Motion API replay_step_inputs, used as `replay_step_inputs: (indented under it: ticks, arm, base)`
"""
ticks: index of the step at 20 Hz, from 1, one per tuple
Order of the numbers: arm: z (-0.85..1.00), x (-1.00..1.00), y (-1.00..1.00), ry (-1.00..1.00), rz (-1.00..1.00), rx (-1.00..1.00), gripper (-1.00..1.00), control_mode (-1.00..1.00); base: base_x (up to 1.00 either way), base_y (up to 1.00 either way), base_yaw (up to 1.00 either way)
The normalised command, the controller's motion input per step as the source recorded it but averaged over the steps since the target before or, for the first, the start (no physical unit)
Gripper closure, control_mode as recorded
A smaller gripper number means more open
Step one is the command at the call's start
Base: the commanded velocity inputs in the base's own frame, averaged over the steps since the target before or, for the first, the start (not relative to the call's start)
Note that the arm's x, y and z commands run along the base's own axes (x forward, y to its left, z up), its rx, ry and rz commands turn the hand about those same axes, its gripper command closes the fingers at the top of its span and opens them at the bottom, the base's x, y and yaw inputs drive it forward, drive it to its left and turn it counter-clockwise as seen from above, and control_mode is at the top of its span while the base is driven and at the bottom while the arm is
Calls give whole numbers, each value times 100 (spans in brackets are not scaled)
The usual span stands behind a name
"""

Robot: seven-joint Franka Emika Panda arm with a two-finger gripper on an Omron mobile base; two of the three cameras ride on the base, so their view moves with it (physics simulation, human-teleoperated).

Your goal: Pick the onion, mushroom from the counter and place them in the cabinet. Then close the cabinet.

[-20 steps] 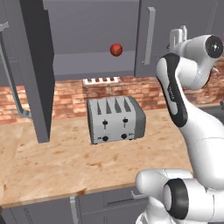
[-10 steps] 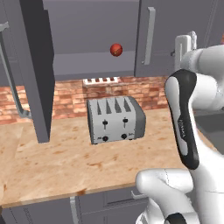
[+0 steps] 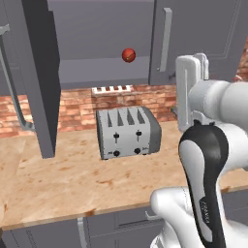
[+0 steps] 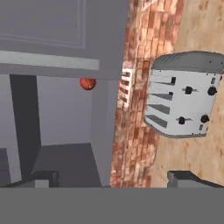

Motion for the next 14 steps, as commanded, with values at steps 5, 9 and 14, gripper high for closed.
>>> replay_step_inputs:
  ticks: [5, 9, 14]
  arm:
    - [-1, -100, 72, -12, 11, 0, -100, -100]
    - [0, -100, 22, -1, 1, 1, -100, -100]
    - [0, -71, 8, 0, 0, 6, -100, -100]
  base:
    - [0, 0, 0]
    - [0, 0, 0]
    - [0, 0, 0]
